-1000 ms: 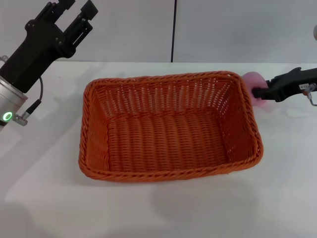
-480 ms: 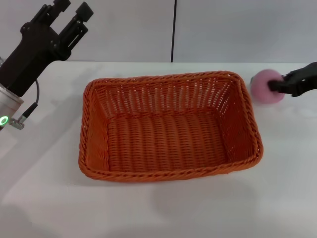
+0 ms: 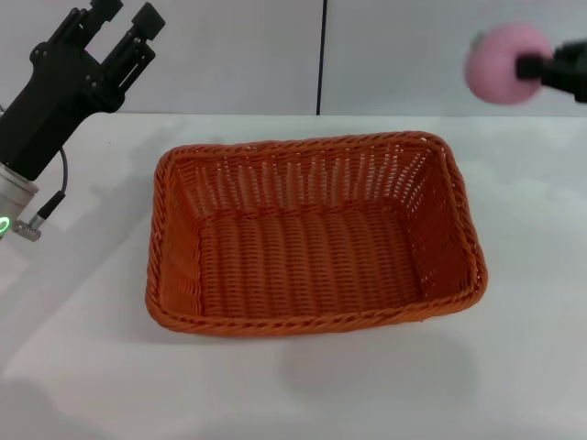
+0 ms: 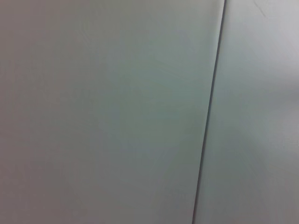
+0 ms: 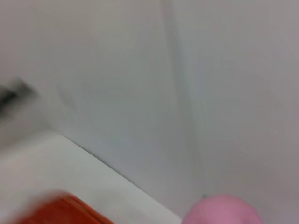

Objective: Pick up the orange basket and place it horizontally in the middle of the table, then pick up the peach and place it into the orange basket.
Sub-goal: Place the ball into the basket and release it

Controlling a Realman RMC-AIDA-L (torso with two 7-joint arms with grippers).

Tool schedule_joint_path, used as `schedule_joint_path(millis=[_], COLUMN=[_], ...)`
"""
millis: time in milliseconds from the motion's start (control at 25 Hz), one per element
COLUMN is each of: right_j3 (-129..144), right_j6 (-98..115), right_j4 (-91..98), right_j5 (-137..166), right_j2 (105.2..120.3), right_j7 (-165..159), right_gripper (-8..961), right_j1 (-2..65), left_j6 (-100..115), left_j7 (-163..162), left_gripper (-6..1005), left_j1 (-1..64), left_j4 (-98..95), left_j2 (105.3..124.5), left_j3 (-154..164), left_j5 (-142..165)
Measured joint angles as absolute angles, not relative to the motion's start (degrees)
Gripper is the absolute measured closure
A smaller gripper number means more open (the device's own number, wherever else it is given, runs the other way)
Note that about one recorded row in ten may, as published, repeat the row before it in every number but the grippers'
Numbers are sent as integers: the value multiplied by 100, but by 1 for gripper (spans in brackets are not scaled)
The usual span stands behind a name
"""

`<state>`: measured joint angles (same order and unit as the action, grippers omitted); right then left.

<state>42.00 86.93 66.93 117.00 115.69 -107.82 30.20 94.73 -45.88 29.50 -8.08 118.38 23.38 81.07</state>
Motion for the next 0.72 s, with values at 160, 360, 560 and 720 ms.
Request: schedule_joint_path(millis=[160,360,560,720], right_j3=[4492,5335,5637,5661], right_j6=[9417,9552,9525,9505], right_j4=[6751,6563,6178,5950], right_j5=[10674,10675,10973,10986], right_j2=[11577,11656,11678,11680], right_j7=[-10654,-10637,-10694,-10617], right_gripper=[851,871,891,781], right_j1=[3073,3343,3604,3704], left_j6=[9514,9516,9532,9532], left_j7=[-4588,-4586,-4566,-4571], left_gripper=[394,397,400,402], left_j1=[2947,2917,2881,2874], left_j4=[-808,-809,-808,-809], left_j2=[11838,11839,11839,11839], left_j3=[2337,2337,2333,2256], left_j5=[8103,8103,8103,8103])
